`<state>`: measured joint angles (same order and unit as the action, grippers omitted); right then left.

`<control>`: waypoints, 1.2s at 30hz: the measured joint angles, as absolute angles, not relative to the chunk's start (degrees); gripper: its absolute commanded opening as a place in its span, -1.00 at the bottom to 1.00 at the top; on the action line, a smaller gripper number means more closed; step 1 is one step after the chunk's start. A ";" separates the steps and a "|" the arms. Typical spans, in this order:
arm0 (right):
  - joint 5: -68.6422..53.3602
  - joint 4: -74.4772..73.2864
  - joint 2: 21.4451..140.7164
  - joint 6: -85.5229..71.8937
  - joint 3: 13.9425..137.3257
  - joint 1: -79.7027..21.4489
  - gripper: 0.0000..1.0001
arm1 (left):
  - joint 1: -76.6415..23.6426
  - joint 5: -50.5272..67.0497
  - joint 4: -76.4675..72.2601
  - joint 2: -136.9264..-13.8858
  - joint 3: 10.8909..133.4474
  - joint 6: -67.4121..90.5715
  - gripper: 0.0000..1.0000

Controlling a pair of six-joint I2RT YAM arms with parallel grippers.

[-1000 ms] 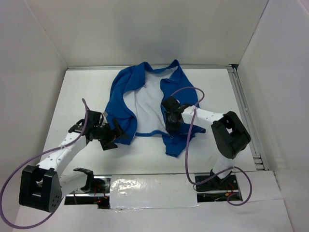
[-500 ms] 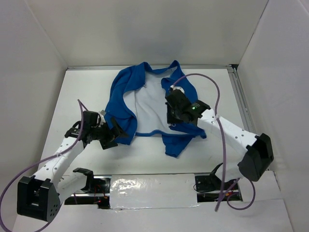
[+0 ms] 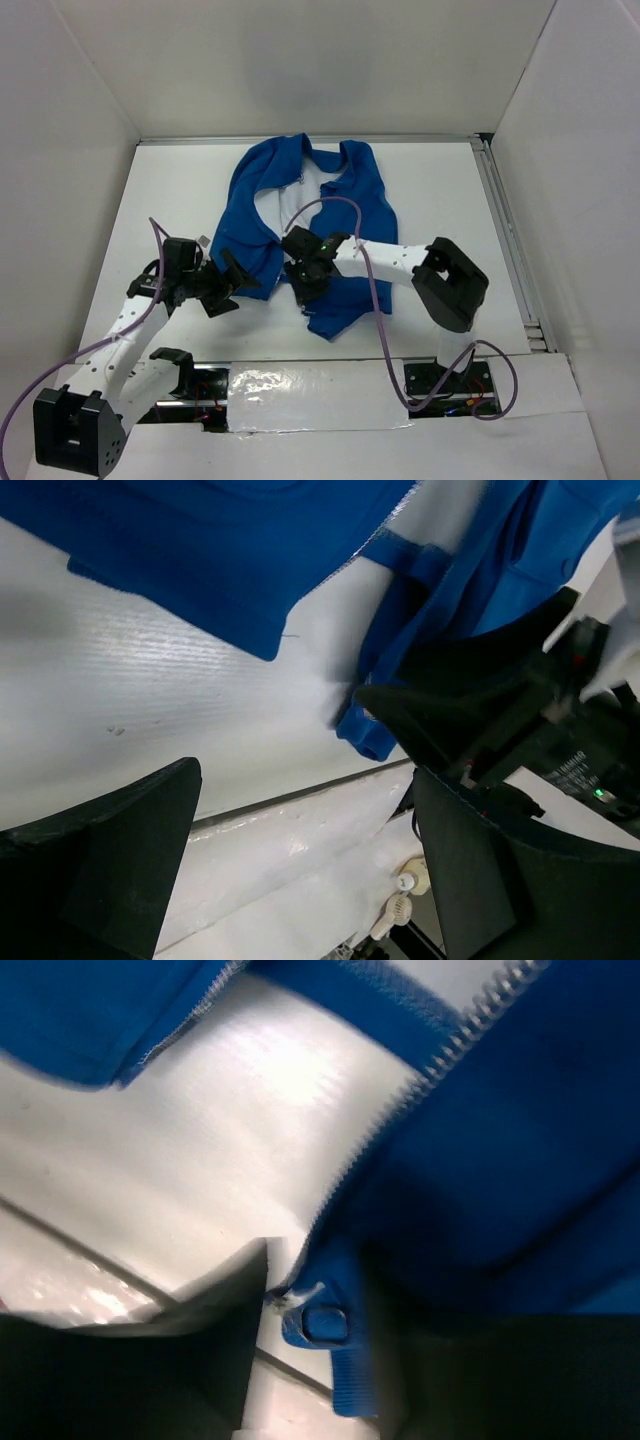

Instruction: Zip up the jacket

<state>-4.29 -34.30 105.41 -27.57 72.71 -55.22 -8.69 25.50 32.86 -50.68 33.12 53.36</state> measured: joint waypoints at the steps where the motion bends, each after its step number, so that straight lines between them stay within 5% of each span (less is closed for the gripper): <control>1: -5.43 -33.21 104.90 -27.81 71.55 -55.24 0.31 | -8.54 25.76 32.82 -50.68 32.58 53.36 0.99; 2: -6.83 -31.97 103.53 -27.55 70.24 -55.42 0.58 | -8.47 25.93 32.86 -50.68 32.12 53.34 0.99; 13: -8.34 -26.09 81.87 -32.14 60.27 -56.64 0.51 | -8.43 27.16 31.11 -53.10 31.18 52.62 0.98; 18: 0.91 -27.38 88.66 -37.30 60.75 -57.41 0.49 | -8.43 27.35 29.12 -55.22 31.18 52.38 0.97; 25: 9.74 -28.38 101.01 -41.21 65.08 -57.87 0.22 | -10.11 27.09 27.64 -56.14 31.20 52.27 0.97; 35: 13.37 -29.41 106.83 -45.50 68.75 -57.39 0.19 | -11.68 26.70 26.81 -55.81 31.20 52.49 0.95; 36: 13.78 -29.82 107.31 -45.87 69.43 -57.39 -0.02 | -11.73 26.52 26.87 -55.61 31.20 52.51 0.95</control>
<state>13.78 -29.82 107.31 -45.87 69.43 -57.39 -11.73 26.52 26.87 -55.61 31.20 52.51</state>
